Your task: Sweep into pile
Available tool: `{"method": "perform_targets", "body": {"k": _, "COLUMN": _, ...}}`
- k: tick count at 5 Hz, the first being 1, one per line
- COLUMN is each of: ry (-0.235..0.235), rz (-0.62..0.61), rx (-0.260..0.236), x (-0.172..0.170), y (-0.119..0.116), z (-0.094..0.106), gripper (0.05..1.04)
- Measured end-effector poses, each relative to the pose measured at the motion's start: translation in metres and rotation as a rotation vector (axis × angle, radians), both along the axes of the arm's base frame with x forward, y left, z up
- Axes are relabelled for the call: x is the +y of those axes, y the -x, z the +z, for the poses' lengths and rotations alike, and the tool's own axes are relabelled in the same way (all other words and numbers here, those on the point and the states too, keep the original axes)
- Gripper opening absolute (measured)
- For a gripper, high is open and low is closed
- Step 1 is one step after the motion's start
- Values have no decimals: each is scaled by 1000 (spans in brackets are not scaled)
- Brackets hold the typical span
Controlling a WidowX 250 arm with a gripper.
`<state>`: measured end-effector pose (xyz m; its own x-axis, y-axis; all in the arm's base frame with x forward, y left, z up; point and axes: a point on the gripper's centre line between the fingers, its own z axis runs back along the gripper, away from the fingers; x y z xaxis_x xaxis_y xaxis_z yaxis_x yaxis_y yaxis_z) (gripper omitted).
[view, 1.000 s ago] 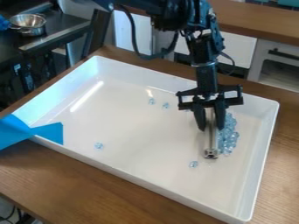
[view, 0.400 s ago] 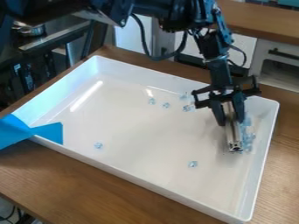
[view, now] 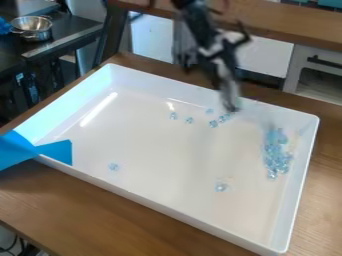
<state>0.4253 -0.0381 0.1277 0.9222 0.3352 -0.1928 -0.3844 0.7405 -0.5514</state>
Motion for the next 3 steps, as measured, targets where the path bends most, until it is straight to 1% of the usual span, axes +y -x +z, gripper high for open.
{"method": "perform_targets", "body": {"k": 1, "ry": -60, "rz": -80, "rx": 11, "x": 35, "y": 11, "z": 13, "gripper": 360}}
{"method": "perform_targets", "body": {"k": 2, "ry": -180, "rz": -155, "rx": 63, "x": 70, "y": 30, "z": 6, "gripper": 360}}
{"method": "perform_targets", "body": {"k": 3, "ry": -221, "rz": -49, "rx": 125, "x": 112, "y": 54, "z": -3, "gripper": 360}}
